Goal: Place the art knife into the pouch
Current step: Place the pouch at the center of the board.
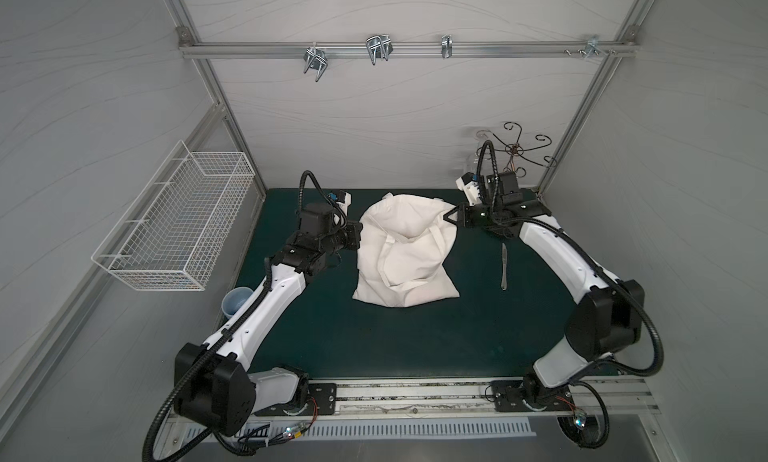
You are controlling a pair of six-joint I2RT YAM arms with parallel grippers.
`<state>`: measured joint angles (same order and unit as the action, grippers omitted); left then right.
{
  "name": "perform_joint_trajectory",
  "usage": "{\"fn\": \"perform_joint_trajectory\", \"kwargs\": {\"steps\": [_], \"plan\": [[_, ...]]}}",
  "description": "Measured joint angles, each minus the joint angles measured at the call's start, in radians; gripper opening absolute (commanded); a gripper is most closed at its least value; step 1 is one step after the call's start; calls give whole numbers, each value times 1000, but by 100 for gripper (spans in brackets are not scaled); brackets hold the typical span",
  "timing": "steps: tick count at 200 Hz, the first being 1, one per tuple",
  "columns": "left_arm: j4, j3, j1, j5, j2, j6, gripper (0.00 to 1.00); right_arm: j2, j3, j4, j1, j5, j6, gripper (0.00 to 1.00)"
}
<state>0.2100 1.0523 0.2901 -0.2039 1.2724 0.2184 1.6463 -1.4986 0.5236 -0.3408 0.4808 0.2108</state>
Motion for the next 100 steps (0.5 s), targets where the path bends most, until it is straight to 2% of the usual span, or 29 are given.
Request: {"fn": "perform_joint_trajectory", "kwargs": {"steps": [8,23,28,32,43,65,72,78,100], "plan": [[-6,2,0,10,8,2,17,16,-10,0,0,-8,-3,52],[-10,16,0,31,10,5,27,11,-31,5,-6,-27,-25,75],[-10,24,0,39,8,7,31,2,-40,8,-9,-36,-30,91],[-8,32,0,49,7,-6,34,-10,-45,9,-11,-45,-31,98],[-8,53,0,77,-1,-4,42,-49,-58,17,-13,-71,-47,99],[13,84,-4,157,-37,-22,64,-164,-83,69,-18,-152,-64,99],[24,88,-9,179,-51,-19,82,-203,-85,80,-18,-178,-67,99],[33,89,-19,199,-67,-12,91,-235,-83,87,-18,-198,-69,99],[56,66,-89,249,-120,14,96,-373,-7,92,-16,-283,-69,99]]}}
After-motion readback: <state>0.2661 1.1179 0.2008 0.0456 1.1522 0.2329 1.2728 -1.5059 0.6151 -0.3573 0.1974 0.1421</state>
